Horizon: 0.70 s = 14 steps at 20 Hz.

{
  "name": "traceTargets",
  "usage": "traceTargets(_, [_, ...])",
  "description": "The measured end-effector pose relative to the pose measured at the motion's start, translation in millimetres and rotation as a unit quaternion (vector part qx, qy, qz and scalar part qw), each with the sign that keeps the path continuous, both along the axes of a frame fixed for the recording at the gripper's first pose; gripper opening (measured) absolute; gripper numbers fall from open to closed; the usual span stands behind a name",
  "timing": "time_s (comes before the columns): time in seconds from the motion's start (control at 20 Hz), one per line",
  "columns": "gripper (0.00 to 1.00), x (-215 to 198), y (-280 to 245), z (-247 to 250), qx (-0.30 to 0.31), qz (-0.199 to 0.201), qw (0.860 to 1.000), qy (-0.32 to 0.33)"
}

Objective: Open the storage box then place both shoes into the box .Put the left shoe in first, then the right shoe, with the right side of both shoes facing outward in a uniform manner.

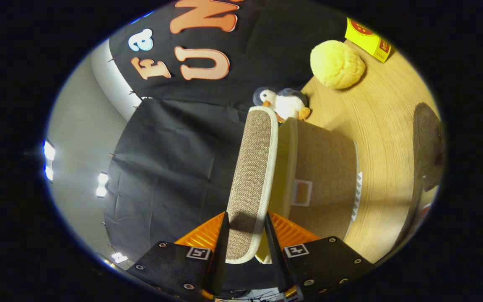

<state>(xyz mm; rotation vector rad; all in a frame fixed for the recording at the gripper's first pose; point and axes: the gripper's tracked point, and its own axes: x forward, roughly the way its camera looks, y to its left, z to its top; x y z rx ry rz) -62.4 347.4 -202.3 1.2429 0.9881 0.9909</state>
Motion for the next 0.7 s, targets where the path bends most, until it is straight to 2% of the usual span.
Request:
traceTargets(0.1, [0.38, -1, 5, 11, 0.012, 0.0, 1.0, 0.005])
traceTargets(0.3, [0.25, 17, 13, 46, 0.033, -0.038, 0.999, -0.014])
traceTargets(0.4, [0.16, 18, 26, 70, 0.048, -0.034, 0.998, -0.017])
traceTargets(0.5, [0.12, 22, 42, 85, 0.04, -0.028, 0.998, -0.04])
traceTargets(0.7, [0.13, 21, 84, 116, 0.037, -0.004, 0.997, -0.062])
